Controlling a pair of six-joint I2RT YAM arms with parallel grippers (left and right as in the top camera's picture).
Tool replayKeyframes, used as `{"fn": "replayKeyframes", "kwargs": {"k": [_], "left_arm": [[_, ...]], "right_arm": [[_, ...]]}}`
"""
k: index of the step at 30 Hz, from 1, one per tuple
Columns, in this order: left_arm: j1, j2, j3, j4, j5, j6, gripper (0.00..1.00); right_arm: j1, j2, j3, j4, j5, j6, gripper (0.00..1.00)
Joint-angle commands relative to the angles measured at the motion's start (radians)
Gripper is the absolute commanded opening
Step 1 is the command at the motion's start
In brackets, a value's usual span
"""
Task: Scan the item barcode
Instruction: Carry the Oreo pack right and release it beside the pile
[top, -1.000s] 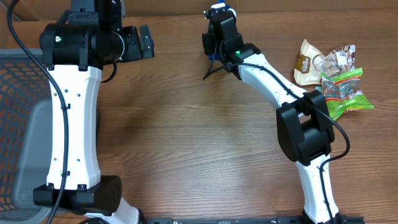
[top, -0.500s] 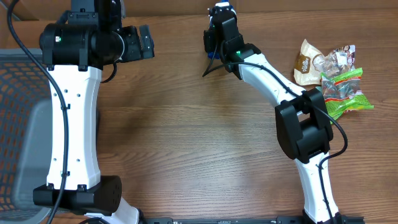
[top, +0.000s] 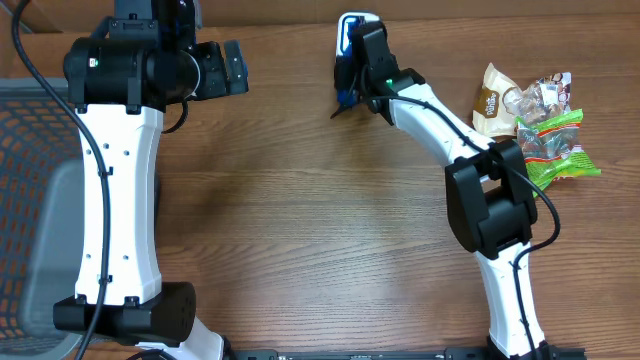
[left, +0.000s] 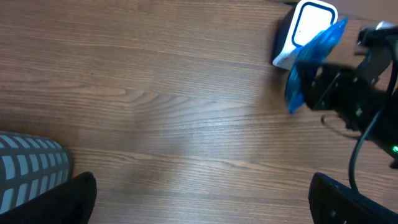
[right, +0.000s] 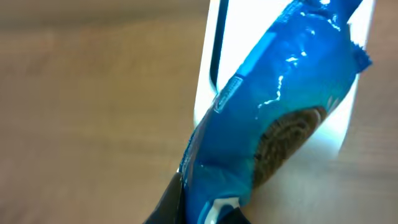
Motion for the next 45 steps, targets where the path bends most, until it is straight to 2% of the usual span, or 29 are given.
{"fn": "replayKeyframes", "kwargs": {"k": [1, 6, 9, 13, 15, 16, 19, 23, 25, 27, 28, 30, 34, 40, 41, 43, 45], "left_arm": [[-0.006, 0.002, 0.006, 0.003, 0.003, -0.017, 1.0], [-0.006, 0.002, 0.006, 0.003, 0.003, -0.017, 1.0], [-0.006, 0.002, 0.006, 0.003, 0.003, -0.017, 1.0], [-0.006, 0.002, 0.006, 0.003, 0.003, -0.017, 1.0], [-0.006, 0.002, 0.006, 0.003, 0.003, -0.017, 1.0], [-0.006, 0.002, 0.006, 0.003, 0.003, -0.017, 1.0], [-0.006, 0.002, 0.006, 0.003, 0.003, -0.017, 1.0], [-0.006, 0.002, 0.006, 0.003, 0.003, -0.017, 1.0], [-0.006, 0.002, 0.006, 0.003, 0.003, -0.017, 0.99], [-0.006, 0.002, 0.006, 0.003, 0.003, -0.017, 1.0], [-0.006, 0.002, 0.006, 0.003, 0.003, -0.017, 1.0], [-0.006, 0.002, 0.006, 0.003, 0.003, -0.017, 1.0], [-0.006, 0.002, 0.006, 0.003, 0.003, -0.017, 1.0], [-0.006, 0.002, 0.006, 0.003, 0.003, -0.017, 1.0], [-0.006, 0.002, 0.006, 0.003, 0.003, -0.017, 1.0], [-0.006, 0.002, 0.006, 0.003, 0.003, -0.017, 1.0], [-0.006, 0.002, 0.006, 0.003, 0.003, -0.017, 1.0]], "right_arm": [[-0.032, -0.237, 0.039, -0.124, -0.194, 0.021, 0.04], [-0.119, -0.432, 0.038, -0.441, -0.222, 0.021, 0.04], [-0.222, -0.511, 0.038, -0.618, -0.207, 0.013, 0.04], [-0.361, -0.517, 0.018, -0.755, -0.058, 0.012, 0.04], [-0.416, -0.504, -0.023, -0.735, -0.001, -0.016, 0.04], [-0.443, -0.493, -0.062, -0.686, -0.002, -0.065, 0.04], [-0.467, -0.468, -0.143, -0.577, -0.001, -0.085, 0.04], [-0.495, -0.415, -0.256, -0.417, -0.001, -0.049, 0.31], [-0.505, -0.389, -0.275, -0.382, -0.001, -0.016, 0.31], [-0.507, -0.346, -0.28, -0.356, -0.001, -0.009, 0.42], [-0.508, -0.323, -0.28, -0.351, -0.001, -0.009, 0.51], [-0.507, -0.323, -0.28, -0.351, -0.003, -0.008, 0.58], [-0.507, -0.362, -0.254, -0.375, -0.079, -0.01, 0.61], [-0.467, -0.463, -0.237, -0.313, -0.369, -0.043, 0.61], [-0.456, -0.462, -0.237, -0.301, -0.373, -0.043, 0.6], [-0.405, -0.436, -0.252, -0.245, -0.332, -0.044, 0.52], [-0.37, -0.4, -0.26, -0.204, -0.311, -0.043, 0.5]]}}
